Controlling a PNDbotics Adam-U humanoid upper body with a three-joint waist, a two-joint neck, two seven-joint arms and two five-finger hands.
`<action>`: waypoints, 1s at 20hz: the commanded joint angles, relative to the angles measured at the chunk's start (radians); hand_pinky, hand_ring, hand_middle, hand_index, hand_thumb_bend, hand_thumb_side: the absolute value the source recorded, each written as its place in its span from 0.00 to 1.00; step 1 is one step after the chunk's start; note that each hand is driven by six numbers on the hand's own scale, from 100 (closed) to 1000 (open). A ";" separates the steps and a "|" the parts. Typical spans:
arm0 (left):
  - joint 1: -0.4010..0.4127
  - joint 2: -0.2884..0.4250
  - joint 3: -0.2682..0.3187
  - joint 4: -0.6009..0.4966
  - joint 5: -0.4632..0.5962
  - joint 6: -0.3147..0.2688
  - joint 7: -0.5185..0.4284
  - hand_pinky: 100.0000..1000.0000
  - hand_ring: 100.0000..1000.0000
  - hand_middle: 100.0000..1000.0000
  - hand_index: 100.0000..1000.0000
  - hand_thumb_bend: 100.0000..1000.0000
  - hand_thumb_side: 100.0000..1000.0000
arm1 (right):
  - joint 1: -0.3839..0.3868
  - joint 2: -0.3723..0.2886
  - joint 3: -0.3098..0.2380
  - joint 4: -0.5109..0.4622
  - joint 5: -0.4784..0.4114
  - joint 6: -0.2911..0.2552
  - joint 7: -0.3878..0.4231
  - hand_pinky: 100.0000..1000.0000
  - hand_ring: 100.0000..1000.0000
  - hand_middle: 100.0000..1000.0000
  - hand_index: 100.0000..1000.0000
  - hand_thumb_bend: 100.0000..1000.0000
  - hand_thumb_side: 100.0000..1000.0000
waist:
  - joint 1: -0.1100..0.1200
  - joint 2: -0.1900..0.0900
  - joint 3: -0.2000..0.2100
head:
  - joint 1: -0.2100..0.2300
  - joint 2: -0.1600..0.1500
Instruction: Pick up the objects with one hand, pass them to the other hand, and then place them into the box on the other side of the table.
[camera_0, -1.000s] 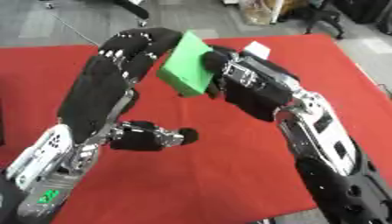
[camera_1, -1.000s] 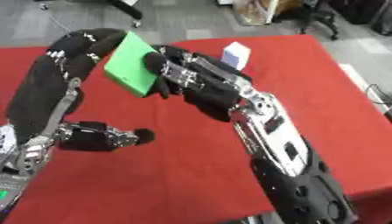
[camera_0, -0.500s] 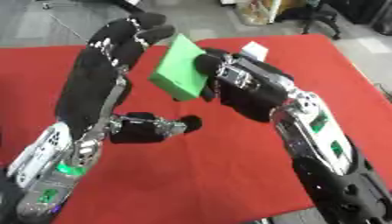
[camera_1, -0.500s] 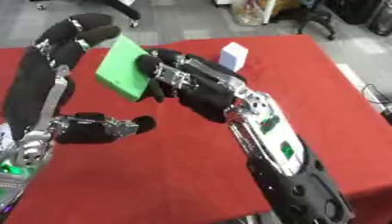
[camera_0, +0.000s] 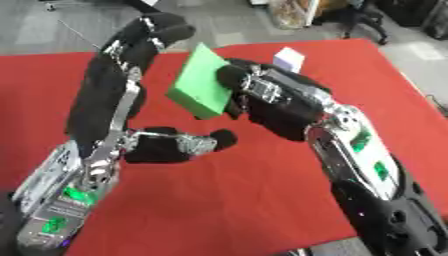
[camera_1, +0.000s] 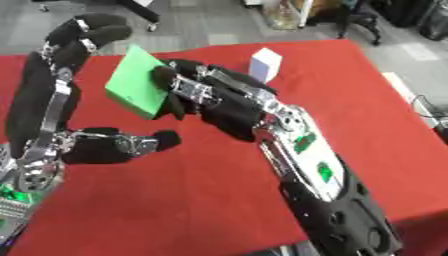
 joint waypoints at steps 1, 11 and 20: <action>-0.020 -0.002 -0.003 -0.008 0.043 0.004 -0.023 0.75 0.63 0.68 0.76 0.78 0.35 | -0.016 -0.007 -0.003 -0.012 0.009 -0.001 0.009 0.73 0.61 0.19 0.64 0.00 0.56 | -0.009 0.007 -0.001 | 0.004 -0.002; -0.025 -0.006 -0.006 -0.008 0.125 0.019 -0.083 0.73 0.59 0.63 0.73 0.71 0.30 | -0.014 -0.007 -0.001 -0.003 0.029 -0.007 0.049 0.73 0.61 0.18 0.63 0.00 0.56 | -0.011 0.007 0.000 | 0.021 -0.002; -0.030 -0.010 -0.006 -0.008 0.128 0.039 -0.089 0.72 0.56 0.58 0.69 0.51 0.16 | -0.014 -0.013 0.000 0.000 0.027 -0.009 0.057 0.73 0.61 0.18 0.63 0.00 0.57 | -0.012 0.008 0.000 | 0.022 -0.002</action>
